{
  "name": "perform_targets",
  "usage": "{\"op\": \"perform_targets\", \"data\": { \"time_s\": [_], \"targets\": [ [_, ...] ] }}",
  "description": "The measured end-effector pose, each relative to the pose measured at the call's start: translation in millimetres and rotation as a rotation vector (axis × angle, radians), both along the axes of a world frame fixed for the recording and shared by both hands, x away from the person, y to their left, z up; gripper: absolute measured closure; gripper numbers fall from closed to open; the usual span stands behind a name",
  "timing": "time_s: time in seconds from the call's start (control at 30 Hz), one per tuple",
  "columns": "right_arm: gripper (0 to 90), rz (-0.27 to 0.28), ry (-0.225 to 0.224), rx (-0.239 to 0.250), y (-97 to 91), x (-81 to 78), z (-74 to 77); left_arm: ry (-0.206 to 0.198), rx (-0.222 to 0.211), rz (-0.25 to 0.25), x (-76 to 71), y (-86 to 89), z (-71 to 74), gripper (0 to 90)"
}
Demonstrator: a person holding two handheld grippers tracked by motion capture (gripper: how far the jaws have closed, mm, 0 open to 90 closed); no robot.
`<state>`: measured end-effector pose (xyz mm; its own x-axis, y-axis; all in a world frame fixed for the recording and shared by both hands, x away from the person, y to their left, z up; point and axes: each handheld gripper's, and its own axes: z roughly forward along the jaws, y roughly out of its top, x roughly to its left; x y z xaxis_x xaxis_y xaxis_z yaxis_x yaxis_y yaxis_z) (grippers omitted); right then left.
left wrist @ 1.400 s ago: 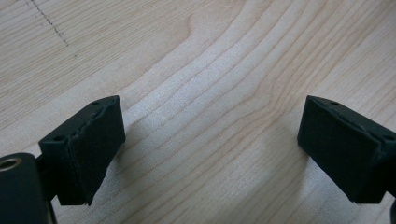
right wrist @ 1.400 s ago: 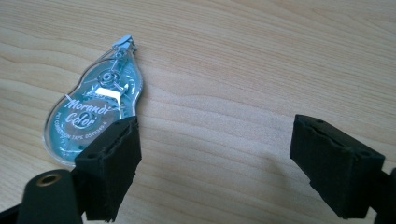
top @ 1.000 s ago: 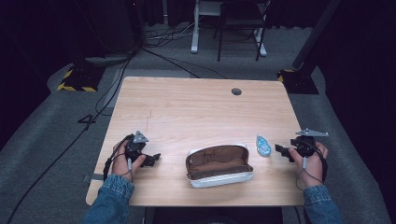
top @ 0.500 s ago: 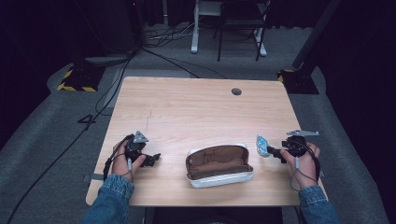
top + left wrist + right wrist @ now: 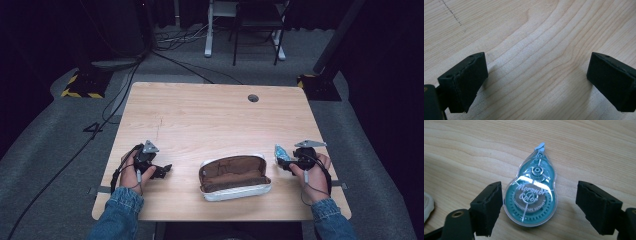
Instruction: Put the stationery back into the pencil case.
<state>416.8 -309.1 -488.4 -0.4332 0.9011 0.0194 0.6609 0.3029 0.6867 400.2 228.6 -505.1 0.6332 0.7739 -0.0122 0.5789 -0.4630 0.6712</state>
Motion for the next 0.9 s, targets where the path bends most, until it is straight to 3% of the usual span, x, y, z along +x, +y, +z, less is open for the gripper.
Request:
{"op": "perform_targets", "data": {
  "time_s": [0.37, 0.57, 0.9],
  "targets": [
    [25.2, 0.019, -0.023, -0.017, 8.3, 2.2, -8.6, 0.0, 0.0, 0.0, 0.0, 0.0, 0.0, 3.5],
    [38.8, 0.036, -0.026, -0.014, 8.6, 0.6, -6.7, 0.0, 0.0, 0.0, 0.0, 0.0, 0.0, 3.5],
    [39.5, 0.04, -0.015, -0.019, 8.6, -0.7, -5.3, 0.0, 0.0, 0.0, 0.0, 0.0, 0.0, 3.5]
  ]
}}
